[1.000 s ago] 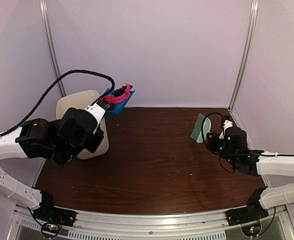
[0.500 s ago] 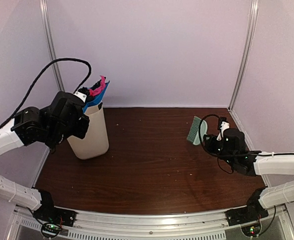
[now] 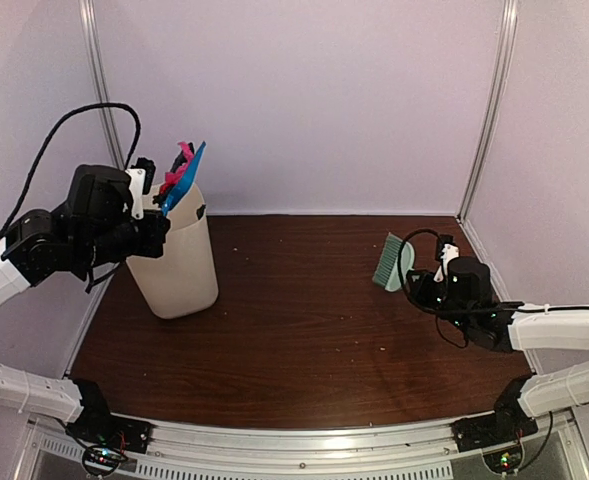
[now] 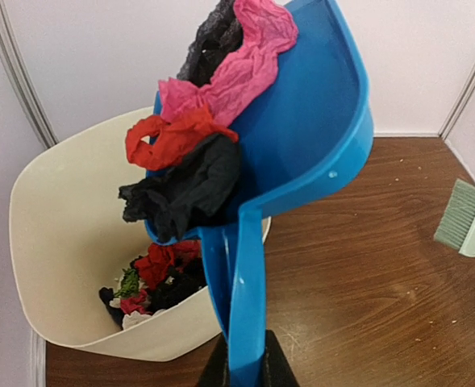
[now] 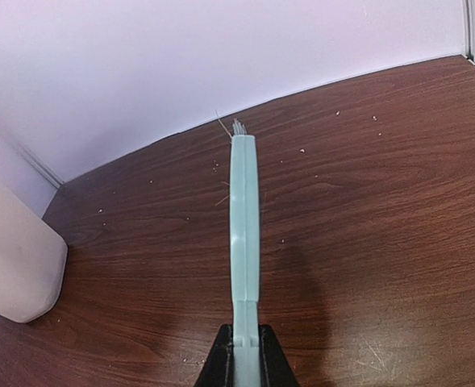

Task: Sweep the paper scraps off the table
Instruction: Dump the paper scraps in the dustpan into the trash bin.

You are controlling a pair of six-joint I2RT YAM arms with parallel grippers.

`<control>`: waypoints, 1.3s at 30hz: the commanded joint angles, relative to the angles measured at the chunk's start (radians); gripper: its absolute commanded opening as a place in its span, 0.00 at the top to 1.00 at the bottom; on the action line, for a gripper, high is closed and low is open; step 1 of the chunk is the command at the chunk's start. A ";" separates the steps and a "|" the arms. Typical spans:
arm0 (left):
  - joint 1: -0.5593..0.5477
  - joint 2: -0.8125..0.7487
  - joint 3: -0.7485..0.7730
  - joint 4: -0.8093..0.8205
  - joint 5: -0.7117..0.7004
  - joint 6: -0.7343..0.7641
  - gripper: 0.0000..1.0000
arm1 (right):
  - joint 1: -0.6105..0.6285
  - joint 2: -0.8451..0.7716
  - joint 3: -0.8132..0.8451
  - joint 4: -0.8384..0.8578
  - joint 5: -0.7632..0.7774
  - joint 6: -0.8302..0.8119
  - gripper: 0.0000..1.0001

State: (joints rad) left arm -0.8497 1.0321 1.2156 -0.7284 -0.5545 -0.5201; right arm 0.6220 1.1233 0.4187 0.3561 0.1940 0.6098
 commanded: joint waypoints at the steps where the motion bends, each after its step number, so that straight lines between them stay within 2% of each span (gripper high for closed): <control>1: 0.055 -0.037 -0.009 0.119 0.159 -0.063 1.00 | -0.005 -0.003 -0.004 0.019 -0.012 0.010 1.00; 9: 0.144 -0.058 -0.003 0.163 0.251 -0.202 1.00 | -0.005 -0.007 0.005 -0.003 -0.014 0.009 1.00; 22: 0.200 -0.079 -0.021 0.229 0.333 -0.359 1.00 | -0.007 -0.007 0.005 -0.009 -0.021 0.000 1.00; 31: 0.270 -0.098 -0.091 0.333 0.454 -0.492 1.00 | -0.007 -0.010 0.004 -0.014 -0.034 -0.008 1.00; 39: 0.273 -0.123 -0.133 0.456 0.522 -0.604 1.00 | -0.008 -0.012 -0.001 -0.010 -0.049 -0.006 1.00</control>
State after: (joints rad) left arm -0.5842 0.9348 1.1011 -0.4076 -0.0799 -1.0504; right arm 0.6216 1.1233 0.4187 0.3397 0.1566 0.6067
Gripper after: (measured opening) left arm 0.095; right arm 0.076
